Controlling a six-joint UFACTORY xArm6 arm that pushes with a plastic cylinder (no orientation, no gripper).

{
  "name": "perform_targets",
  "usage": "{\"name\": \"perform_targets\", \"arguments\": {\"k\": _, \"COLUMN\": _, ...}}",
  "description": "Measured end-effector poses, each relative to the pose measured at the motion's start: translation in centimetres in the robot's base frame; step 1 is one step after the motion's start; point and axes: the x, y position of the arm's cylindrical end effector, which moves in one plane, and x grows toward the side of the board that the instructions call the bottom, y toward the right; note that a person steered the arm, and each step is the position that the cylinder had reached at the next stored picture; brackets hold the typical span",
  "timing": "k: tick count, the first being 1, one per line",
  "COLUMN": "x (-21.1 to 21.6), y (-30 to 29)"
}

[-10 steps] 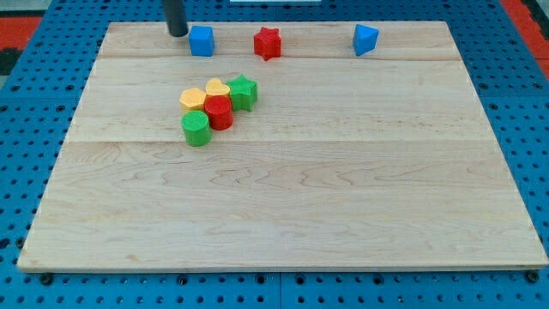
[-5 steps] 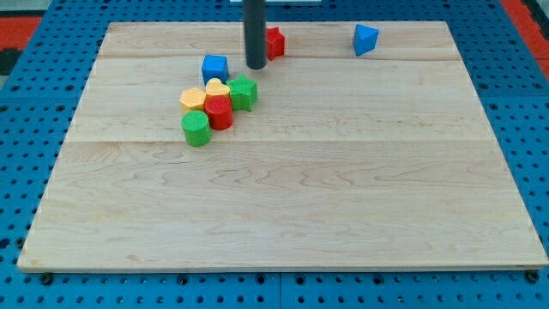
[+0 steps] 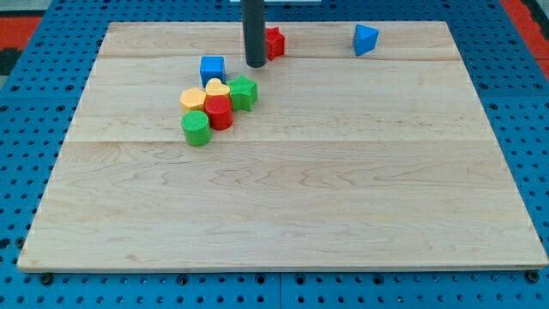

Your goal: Move the blue cube to the yellow hexagon

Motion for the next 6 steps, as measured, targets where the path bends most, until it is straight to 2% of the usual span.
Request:
{"name": "perform_targets", "arguments": {"k": 1, "x": 0.2, "y": -3.0}}
{"name": "perform_targets", "arguments": {"k": 2, "x": -1.6, "y": -5.7}}
{"name": "perform_targets", "arguments": {"k": 4, "x": -1.4, "y": -13.9}}
{"name": "perform_targets", "arguments": {"k": 6, "x": -2.0, "y": -10.2}}
